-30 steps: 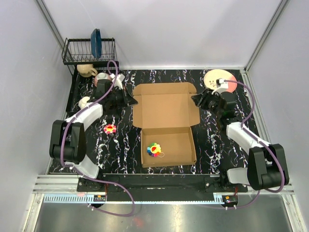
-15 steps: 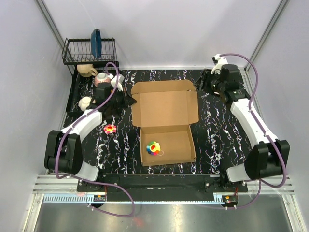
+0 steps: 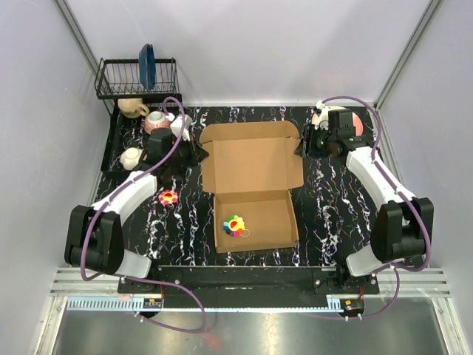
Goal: Fold the paper box
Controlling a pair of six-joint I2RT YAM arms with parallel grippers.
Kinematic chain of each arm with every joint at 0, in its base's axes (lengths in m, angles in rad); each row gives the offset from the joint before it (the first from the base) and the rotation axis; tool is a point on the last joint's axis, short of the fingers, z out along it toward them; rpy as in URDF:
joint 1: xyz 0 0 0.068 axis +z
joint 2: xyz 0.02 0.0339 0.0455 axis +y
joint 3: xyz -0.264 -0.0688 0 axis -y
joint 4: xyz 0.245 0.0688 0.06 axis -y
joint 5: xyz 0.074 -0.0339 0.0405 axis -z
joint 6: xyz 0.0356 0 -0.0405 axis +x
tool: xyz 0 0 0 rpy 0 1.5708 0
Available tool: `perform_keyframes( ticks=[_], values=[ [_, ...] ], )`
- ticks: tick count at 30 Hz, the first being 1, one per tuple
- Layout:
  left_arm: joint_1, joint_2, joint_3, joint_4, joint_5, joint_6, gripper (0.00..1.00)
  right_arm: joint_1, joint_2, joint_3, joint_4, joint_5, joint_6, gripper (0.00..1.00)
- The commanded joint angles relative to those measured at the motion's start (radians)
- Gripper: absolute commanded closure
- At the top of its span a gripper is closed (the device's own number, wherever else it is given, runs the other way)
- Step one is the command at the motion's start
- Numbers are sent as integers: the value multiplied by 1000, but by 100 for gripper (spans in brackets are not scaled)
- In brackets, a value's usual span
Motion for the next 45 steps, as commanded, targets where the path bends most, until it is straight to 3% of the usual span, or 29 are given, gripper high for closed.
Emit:
perform_keyframes(
  ticks=[1, 9, 14, 24, 29, 35, 40, 45],
  values=[
    [-15, -46, -7, 54, -49, 56, 100, 9, 29, 43, 33, 2, -18, 49],
    [-36, -52, -12, 47, -59, 79, 100, 9, 88, 77, 53, 1, -8, 54],
    [-47, -52, -8, 42, -75, 93, 100, 9, 75, 62, 97, 12, 8, 62],
    [-52, -49, -5, 42, -82, 97, 100, 9, 34, 26, 163, 10, 18, 66],
    [-53, -49, -5, 42, -87, 99, 100, 7, 32, 22, 173, -27, 31, 85],
    [-64, -54, -5, 53, -98, 93, 100, 15, -23, -38, 214, -39, 59, 96],
    [-93, -90, -74, 135, -156, 75, 100, 47, -135, -147, 284, 41, 87, 100],
    [-154, -190, -211, 364, -284, 38, 100, 104, -299, -329, 441, 220, 179, 100]
  ],
)
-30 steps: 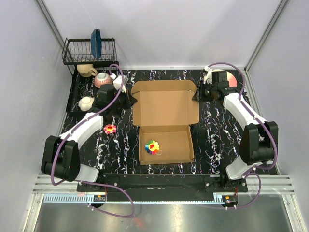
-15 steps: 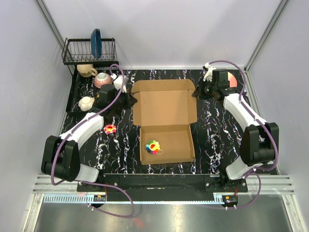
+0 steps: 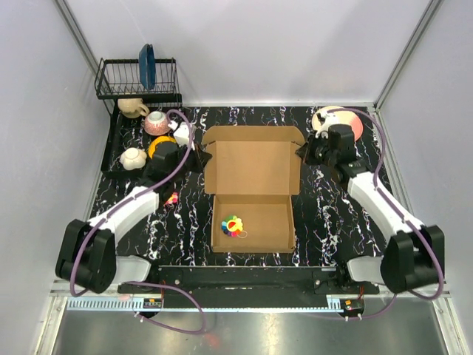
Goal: Fold the paper box
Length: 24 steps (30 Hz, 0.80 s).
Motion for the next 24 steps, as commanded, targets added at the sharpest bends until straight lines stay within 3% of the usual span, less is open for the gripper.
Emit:
perform_keyframes(
  ticks=[1, 8, 14, 24],
  values=[
    [-61, -103, -127, 245, -167, -13, 100, 52, -139, -114, 159, 164, 105, 100],
    [-181, -210, -300, 507, -405, -75, 100, 149, -225, -213, 248, 356, 178, 100],
    [-279, -241, -454, 766, -565, -81, 100, 205, -303, -331, 354, 434, 207, 100],
    [-519, -134, -518, 1122, -830, 48, 100, 334, -432, -514, 502, 574, 216, 100]
  ],
)
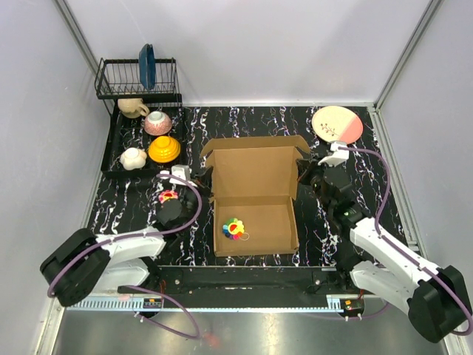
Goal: Fold the paper box
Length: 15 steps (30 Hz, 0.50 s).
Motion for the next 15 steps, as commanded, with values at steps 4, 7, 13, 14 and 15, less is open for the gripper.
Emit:
perform_keyframes(
  ticks=[4, 7, 13, 14, 15],
  values=[
    [-144, 89, -1, 351, -143, 93, 100, 80, -81, -111, 79, 105, 25, 100],
    [-199, 122, -14, 406, -177, 118, 100, 100, -110, -158, 91, 130, 28, 100],
    [-290, 260, -53, 577, -272, 162, 100, 118, -160, -250, 111, 166, 32, 100],
    [-297, 264, -54, 577, -281, 170, 100, 123, -171, -270, 111, 171, 33, 100],
    [-311, 267, -56, 577, -294, 173, 100, 124, -194, -279, 117, 173, 32, 100]
  ],
)
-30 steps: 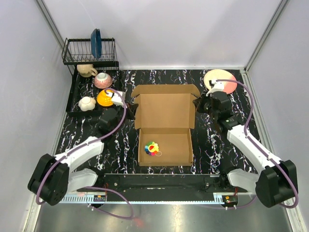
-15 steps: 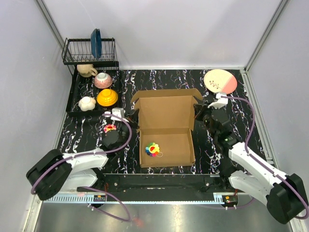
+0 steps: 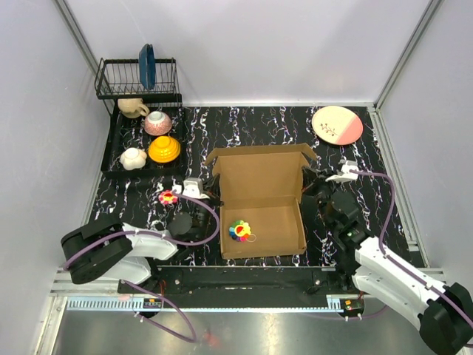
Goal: Fold the paper box
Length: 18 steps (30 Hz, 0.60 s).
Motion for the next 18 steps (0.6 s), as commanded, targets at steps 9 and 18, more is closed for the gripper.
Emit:
perform_keyframes(
  ticks=[9, 18],
  values=[
    [-79, 84, 50, 262, 21, 110, 100, 57, 4, -150, 107, 17, 11, 100],
    [-110, 28, 78, 262, 13, 142, 100, 91, -19, -170, 120, 17, -9, 100]
  ],
)
